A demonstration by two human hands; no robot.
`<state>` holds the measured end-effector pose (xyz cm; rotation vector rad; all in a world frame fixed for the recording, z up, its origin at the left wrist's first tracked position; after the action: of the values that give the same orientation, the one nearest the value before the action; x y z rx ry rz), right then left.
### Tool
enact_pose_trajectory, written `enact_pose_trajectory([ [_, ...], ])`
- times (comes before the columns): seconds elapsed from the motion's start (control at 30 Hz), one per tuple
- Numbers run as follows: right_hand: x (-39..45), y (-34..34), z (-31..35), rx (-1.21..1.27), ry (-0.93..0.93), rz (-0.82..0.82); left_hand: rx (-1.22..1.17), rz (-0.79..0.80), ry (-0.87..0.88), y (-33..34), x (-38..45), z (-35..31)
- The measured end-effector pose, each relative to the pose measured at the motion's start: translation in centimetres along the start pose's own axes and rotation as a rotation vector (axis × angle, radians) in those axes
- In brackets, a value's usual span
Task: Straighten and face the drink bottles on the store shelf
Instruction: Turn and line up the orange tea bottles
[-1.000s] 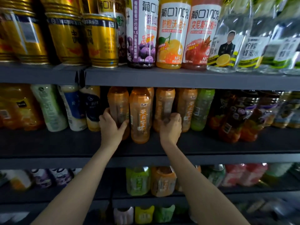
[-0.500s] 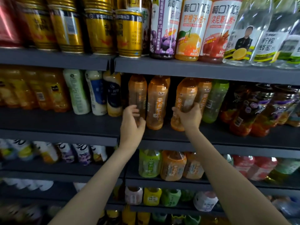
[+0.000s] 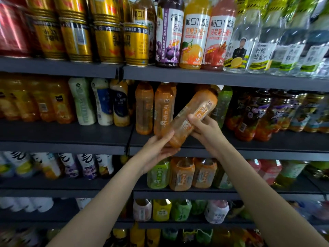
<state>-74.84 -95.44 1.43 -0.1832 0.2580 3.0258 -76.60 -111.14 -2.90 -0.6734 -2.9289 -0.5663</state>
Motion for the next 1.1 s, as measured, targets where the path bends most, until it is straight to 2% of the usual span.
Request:
enact_pose_trajectory([
  [0.07,-0.7,-0.4,0.1,0.000,0.064,-0.048,0.213,-0.087,0.146,-0.6,-0.2,-0.6],
  [0.13,-1.3,-0.6,-0.5,0.163,0.171,-0.048,0.518,-0.118,0.323,-1.4,-0.4,-1.5],
  [0.23,-1.7,0.2,-1.9,0.473,0.340,-0.042,0.854,0.009,0.613,-0.9,-0.9,-3.4],
  [0.3,-1.8,0.6,-2.3,0.584,0.380,-0.065,0.967,0.090,0.690,0.0,-1.2,-4.3],
  [0.37,-1.9,0.7,-2.1,0.635,0.361,-0.065,0.906,0.109,0.637,0.2,-1.4,-4.6],
  [0.5,-2.3,0.3,-0.8,0.685,0.282,-0.012,0.589,0.015,0.396,0.0,-1.6,-4.9],
  [0.63,-3.0,0.2,0.2,0.661,0.247,0.056,0.648,0.046,0.502,0.3,-1.8,-5.5],
  [0.73,-3.5,-0.2,0.7,0.610,0.209,0.065,0.743,0.119,0.517,0.3,-1.7,-5.3],
  [0.83,-3.9,-0.6,1.3,0.402,0.077,-0.018,0.925,0.150,0.498,0.9,-1.5,-5.2],
  [0.97,-4.7,-0.2,2.1,0.060,-0.129,-0.143,1.098,0.163,0.568,2.6,-1.2,-5.0],
  [1.1,-5.1,0.4,3.2,-0.139,-0.230,-0.073,0.992,0.107,0.569,3.2,-1.2,-4.8],
])
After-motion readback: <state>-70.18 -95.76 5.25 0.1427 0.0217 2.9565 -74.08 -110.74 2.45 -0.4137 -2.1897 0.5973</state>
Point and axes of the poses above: each hand's wrist, its own x-axis towards the middle knuckle, its own y-axis out of the palm, z = x × y, the point moved 3 cm from there along x, towards the middle knuckle, and after that the axes turned 15 degrees about y, right-handed, at the moved point
